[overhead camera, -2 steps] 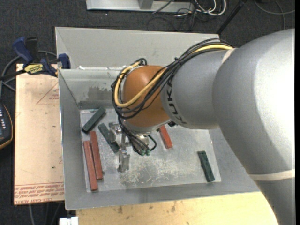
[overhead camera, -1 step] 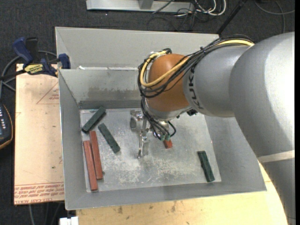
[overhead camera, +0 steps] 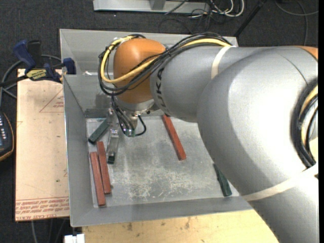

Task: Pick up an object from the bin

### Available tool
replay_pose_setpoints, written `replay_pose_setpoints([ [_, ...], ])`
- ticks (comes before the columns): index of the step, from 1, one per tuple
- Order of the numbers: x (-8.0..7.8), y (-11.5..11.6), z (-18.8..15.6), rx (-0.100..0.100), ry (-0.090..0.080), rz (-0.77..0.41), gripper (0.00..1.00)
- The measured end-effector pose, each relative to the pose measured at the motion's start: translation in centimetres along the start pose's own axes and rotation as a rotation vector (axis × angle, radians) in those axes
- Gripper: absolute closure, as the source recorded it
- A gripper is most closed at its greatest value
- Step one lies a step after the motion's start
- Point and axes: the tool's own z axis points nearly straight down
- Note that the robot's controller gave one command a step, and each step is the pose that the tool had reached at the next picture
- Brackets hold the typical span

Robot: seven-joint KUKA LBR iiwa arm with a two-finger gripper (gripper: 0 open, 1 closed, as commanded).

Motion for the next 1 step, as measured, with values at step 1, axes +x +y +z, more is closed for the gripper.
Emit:
replay_pose_setpoints([
  [1,-1.51,2.08,2.27,0.006,0.006,-0.014,0.00],
])
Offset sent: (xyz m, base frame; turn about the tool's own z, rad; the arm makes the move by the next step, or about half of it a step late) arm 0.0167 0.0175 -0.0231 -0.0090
